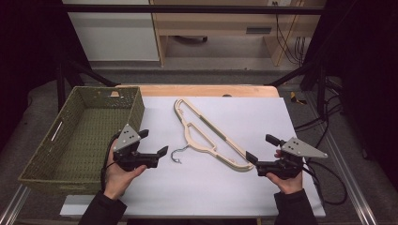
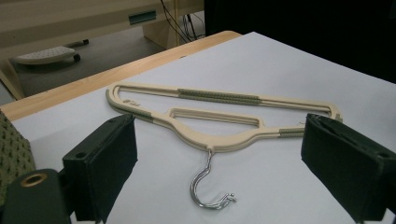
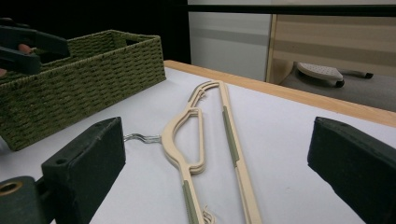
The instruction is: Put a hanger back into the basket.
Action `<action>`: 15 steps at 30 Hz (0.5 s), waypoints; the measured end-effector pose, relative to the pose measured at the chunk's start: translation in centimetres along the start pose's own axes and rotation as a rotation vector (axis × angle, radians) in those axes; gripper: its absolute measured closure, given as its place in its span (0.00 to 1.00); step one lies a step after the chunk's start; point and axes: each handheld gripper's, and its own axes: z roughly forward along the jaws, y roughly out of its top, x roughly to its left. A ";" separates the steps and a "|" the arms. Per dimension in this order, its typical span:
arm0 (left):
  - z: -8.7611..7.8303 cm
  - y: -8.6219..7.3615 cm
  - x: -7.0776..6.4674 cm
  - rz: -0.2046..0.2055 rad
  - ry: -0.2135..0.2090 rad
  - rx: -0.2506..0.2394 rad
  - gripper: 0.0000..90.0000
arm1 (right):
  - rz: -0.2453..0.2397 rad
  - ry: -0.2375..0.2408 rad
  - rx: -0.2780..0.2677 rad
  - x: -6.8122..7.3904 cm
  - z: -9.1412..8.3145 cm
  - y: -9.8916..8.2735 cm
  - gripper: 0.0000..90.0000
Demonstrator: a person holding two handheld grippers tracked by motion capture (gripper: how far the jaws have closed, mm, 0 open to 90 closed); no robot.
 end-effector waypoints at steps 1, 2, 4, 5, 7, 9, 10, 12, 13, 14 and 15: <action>0.0 0.0 0.0 0.000 0.000 0.000 0.12 | 0.000 0.000 0.000 0.0 0.0 0.0 0.05; 0.4 0.1 -0.1 -0.003 -0.003 0.003 0.12 | 0.004 0.000 0.003 0.0 0.0 0.0 0.05; 1.0 0.1 -0.1 -0.010 -0.009 0.010 0.13 | 0.001 0.000 0.005 0.0 0.1 -0.1 0.05; 1.4 0.2 -0.2 -0.012 -0.011 0.012 0.13 | 0.001 0.000 0.005 0.0 0.1 -0.1 0.05; 2.0 0.2 -0.2 -0.013 -0.014 0.023 0.13 | 0.001 0.000 0.006 0.0 0.1 -0.1 0.05; 2.8 0.1 -0.2 -0.011 -0.020 0.040 0.14 | 0.002 -0.001 0.006 0.0 0.1 -0.1 0.05; 3.6 0.0 -0.2 -0.013 -0.025 0.057 0.15 | 0.002 0.000 0.006 0.0 0.1 -0.1 0.05; 4.0 -0.1 -0.3 -0.013 -0.028 0.067 0.15 | 0.002 0.001 0.005 0.0 0.1 -0.1 0.05; 4.3 -0.1 -0.3 -0.013 -0.035 0.075 0.16 | 0.003 0.001 0.006 0.0 0.1 -0.1 0.05; 4.7 -0.2 -0.3 -0.017 -0.045 0.085 0.17 | 0.004 0.000 0.007 0.0 0.1 -0.1 0.05; 5.1 -0.2 -0.3 -0.014 -0.049 0.095 0.17 | 0.002 0.002 0.005 0.0 0.1 -0.1 0.05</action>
